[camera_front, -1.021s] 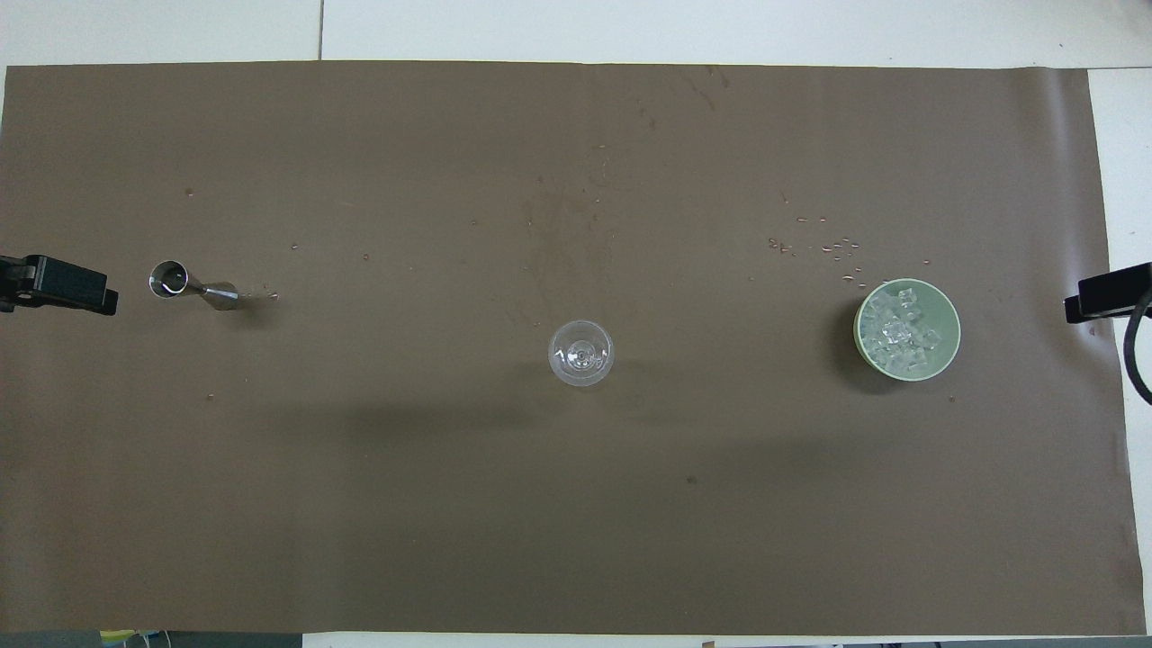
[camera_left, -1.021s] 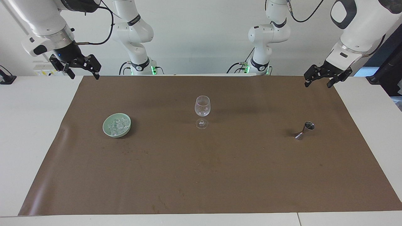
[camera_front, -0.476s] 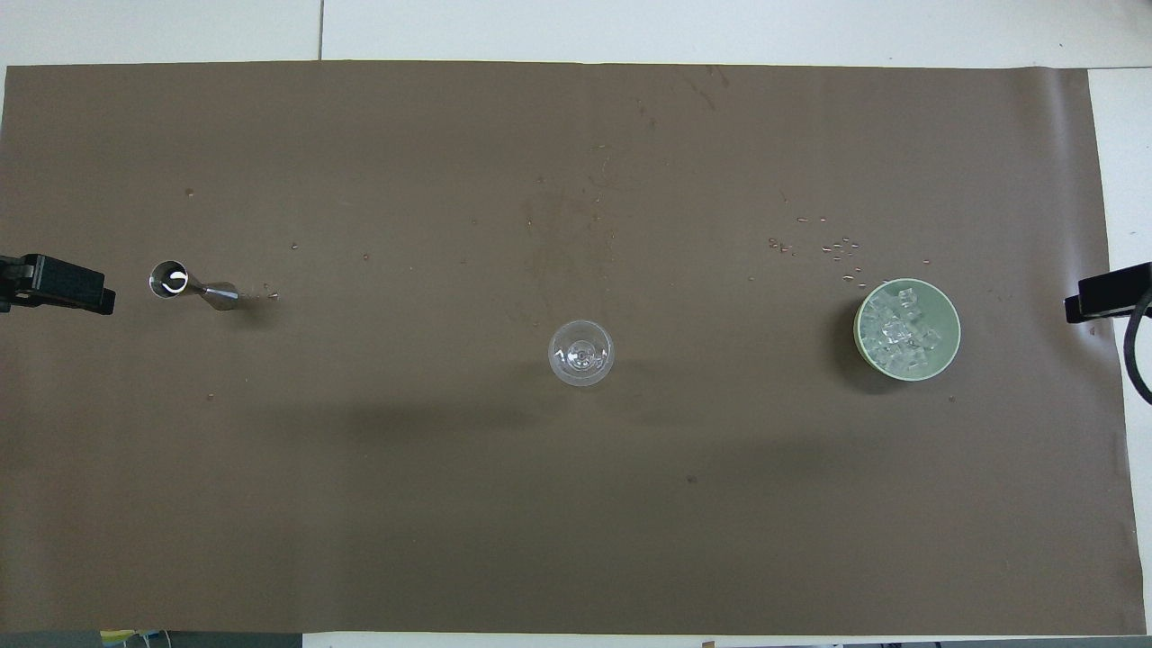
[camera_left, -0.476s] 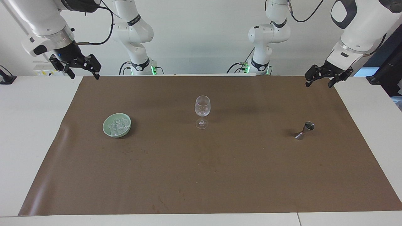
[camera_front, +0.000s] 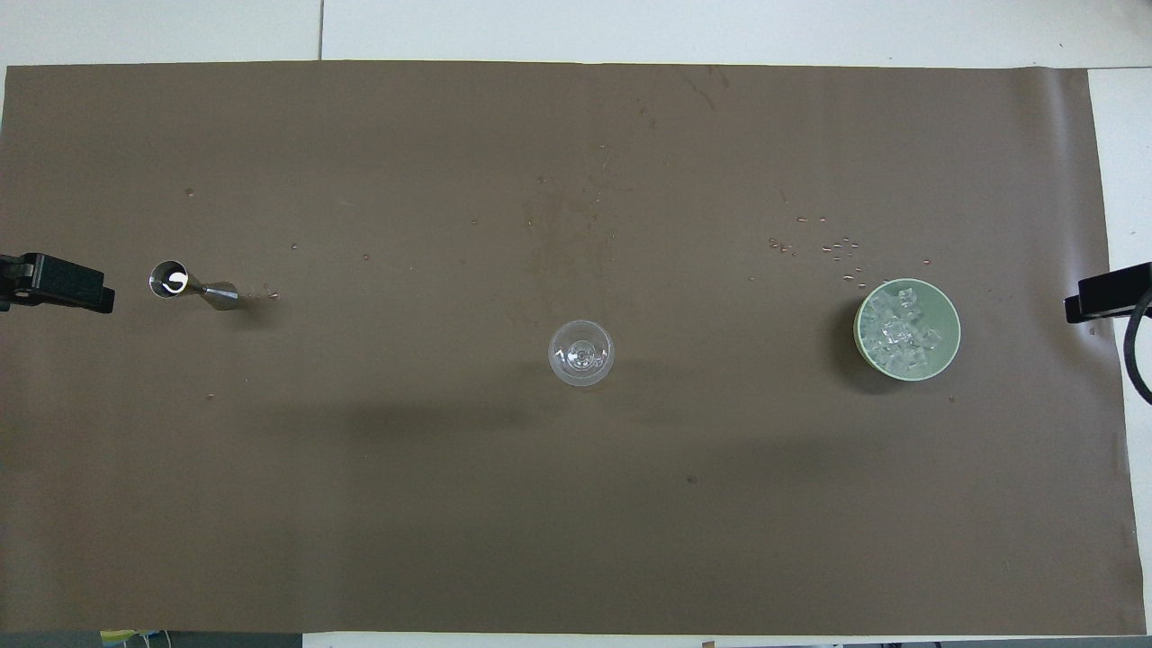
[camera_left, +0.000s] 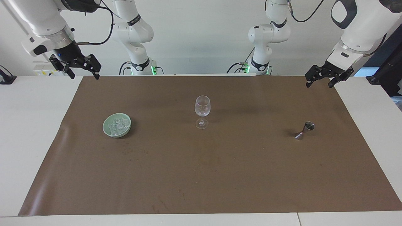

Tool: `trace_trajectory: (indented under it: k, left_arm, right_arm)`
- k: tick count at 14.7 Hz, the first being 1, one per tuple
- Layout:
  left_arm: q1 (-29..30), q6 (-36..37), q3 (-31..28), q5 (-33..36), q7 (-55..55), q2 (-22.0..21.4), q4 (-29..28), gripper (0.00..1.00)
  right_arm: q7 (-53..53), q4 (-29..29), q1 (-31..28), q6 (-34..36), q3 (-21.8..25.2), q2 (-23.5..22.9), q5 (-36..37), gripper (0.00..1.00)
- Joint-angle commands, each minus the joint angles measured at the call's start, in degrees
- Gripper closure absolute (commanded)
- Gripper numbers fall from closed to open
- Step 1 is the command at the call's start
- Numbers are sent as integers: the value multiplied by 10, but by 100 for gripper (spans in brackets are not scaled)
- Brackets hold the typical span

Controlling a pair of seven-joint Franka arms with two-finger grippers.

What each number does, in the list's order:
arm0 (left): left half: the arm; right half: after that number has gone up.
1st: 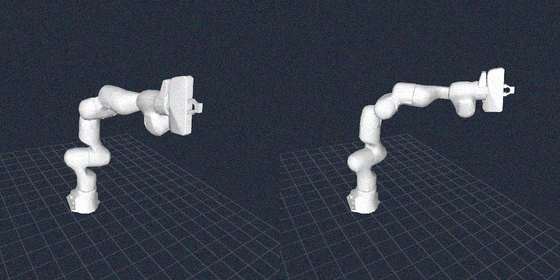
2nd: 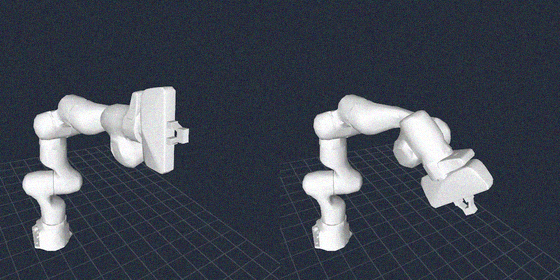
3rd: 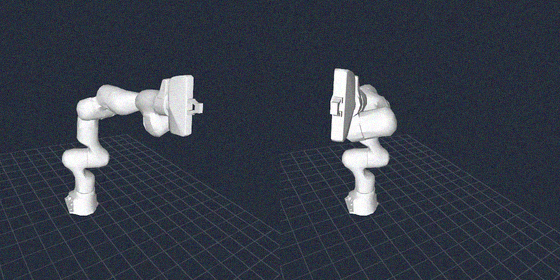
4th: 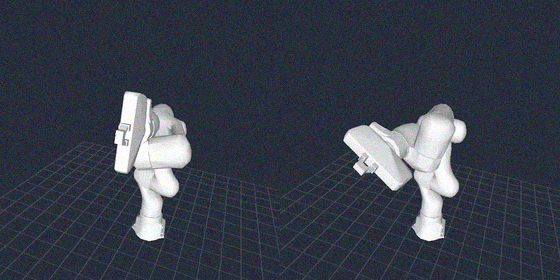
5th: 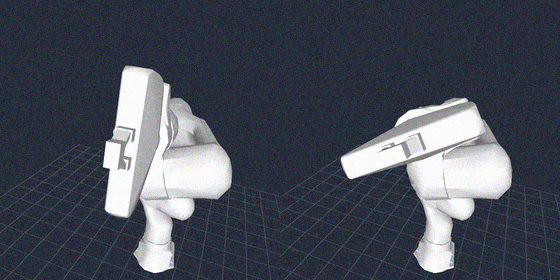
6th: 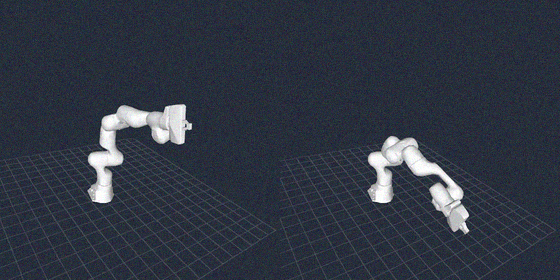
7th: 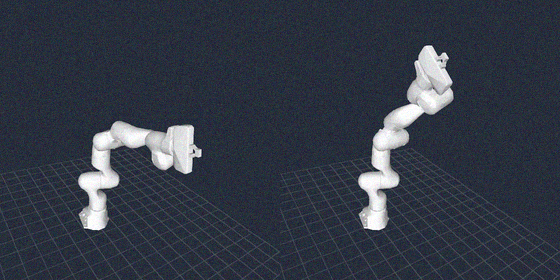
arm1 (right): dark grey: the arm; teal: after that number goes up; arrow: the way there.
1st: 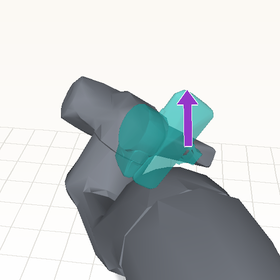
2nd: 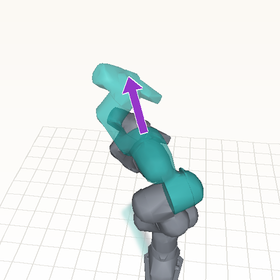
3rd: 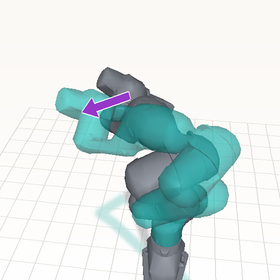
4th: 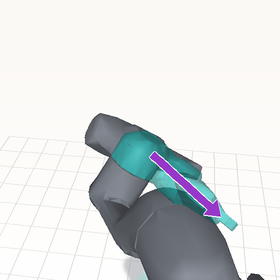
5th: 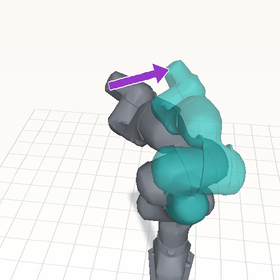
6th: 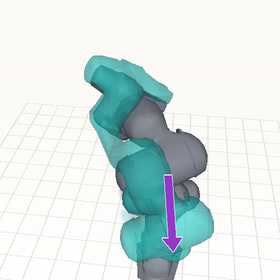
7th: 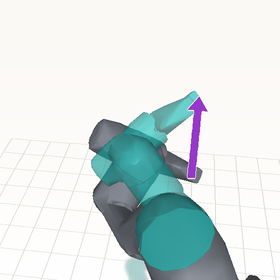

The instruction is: Pour wine and add ice with both arms

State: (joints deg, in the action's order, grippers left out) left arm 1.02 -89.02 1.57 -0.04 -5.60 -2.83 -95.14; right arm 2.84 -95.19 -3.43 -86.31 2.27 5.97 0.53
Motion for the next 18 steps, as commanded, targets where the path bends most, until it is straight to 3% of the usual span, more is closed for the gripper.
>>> trace_trajectory:
  k: [1, 10, 15, 18]
  left_arm:
    - [3, 3, 0, 9, 7, -1, 0, 0]
    - [-5, 5, 1, 5, 10, 8, 9, 0]
    - [2, 32, -4, -14, 12, 104, 102, 0]
    - [7, 47, -27, -45, 94, 166, 161, 0]
  right_arm:
    - [10, -7, -11, 0, -5, 8, -4, 0]
    - [10, -7, -11, 0, -5, 8, -4, 0]
    - [10, -7, -11, 0, -5, 8, -4, 0]
    - [10, -7, -11, 0, -5, 8, -4, 0]
